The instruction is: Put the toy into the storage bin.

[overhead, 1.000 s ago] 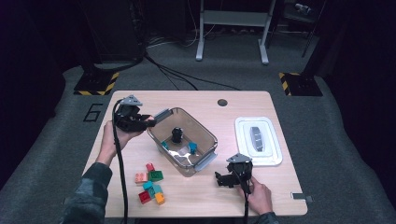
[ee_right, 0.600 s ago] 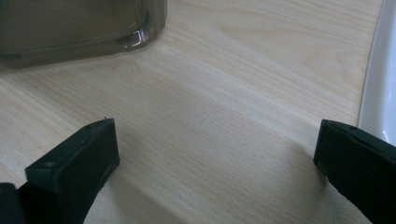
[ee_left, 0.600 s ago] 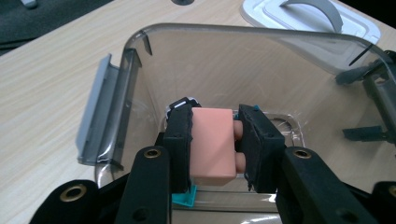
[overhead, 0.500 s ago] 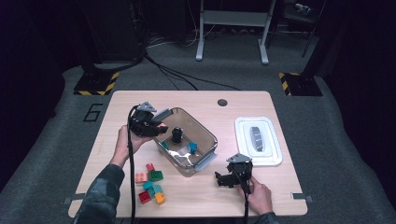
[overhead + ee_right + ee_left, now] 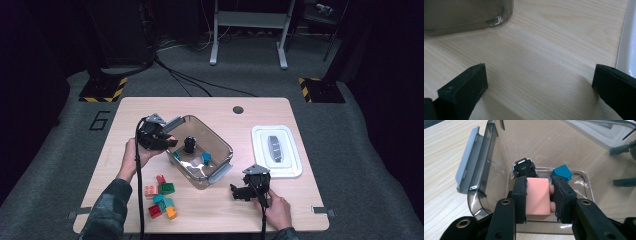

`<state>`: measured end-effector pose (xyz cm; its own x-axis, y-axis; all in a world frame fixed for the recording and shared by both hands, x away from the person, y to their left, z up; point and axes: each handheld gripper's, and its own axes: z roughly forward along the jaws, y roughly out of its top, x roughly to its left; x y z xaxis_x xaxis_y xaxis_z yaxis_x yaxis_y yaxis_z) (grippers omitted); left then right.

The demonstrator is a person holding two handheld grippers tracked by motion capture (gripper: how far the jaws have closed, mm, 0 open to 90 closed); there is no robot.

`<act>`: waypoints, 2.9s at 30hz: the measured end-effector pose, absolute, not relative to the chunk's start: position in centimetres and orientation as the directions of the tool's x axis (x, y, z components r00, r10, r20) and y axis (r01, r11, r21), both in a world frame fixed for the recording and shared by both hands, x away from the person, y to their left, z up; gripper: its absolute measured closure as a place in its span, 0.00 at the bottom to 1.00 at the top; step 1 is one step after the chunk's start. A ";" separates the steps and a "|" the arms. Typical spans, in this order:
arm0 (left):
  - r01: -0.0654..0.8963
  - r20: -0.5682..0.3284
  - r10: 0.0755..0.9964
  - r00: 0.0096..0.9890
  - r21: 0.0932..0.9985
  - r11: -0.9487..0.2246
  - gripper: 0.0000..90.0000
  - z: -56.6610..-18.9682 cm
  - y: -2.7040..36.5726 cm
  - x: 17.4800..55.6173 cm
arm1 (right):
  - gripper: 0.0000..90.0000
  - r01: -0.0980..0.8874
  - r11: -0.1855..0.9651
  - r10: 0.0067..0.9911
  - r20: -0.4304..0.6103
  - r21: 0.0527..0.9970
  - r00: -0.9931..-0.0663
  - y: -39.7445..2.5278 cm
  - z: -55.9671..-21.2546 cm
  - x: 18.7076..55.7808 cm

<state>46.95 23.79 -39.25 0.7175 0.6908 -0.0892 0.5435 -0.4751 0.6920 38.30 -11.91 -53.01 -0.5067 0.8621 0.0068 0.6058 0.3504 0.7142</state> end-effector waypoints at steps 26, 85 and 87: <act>0.497 -0.074 0.721 0.689 0.773 -0.395 0.22 -38.4 27.6 42.6 | 0.00 0.605 0.351 0.861 0.008 0.714 -0.509 -11.9 -53.0 38.3; 0.606 -0.059 0.770 0.635 0.656 -0.450 0.27 -49.5 28.3 40.3 | 0.00 0.605 0.353 0.860 0.007 0.714 -0.510 -11.9 -53.0 38.3; 0.607 -0.061 0.773 0.631 0.660 -0.443 0.31 -49.6 28.5 40.2 | 0.00 0.605 0.353 0.860 0.008 0.714 -0.510 -11.9 -53.0 38.3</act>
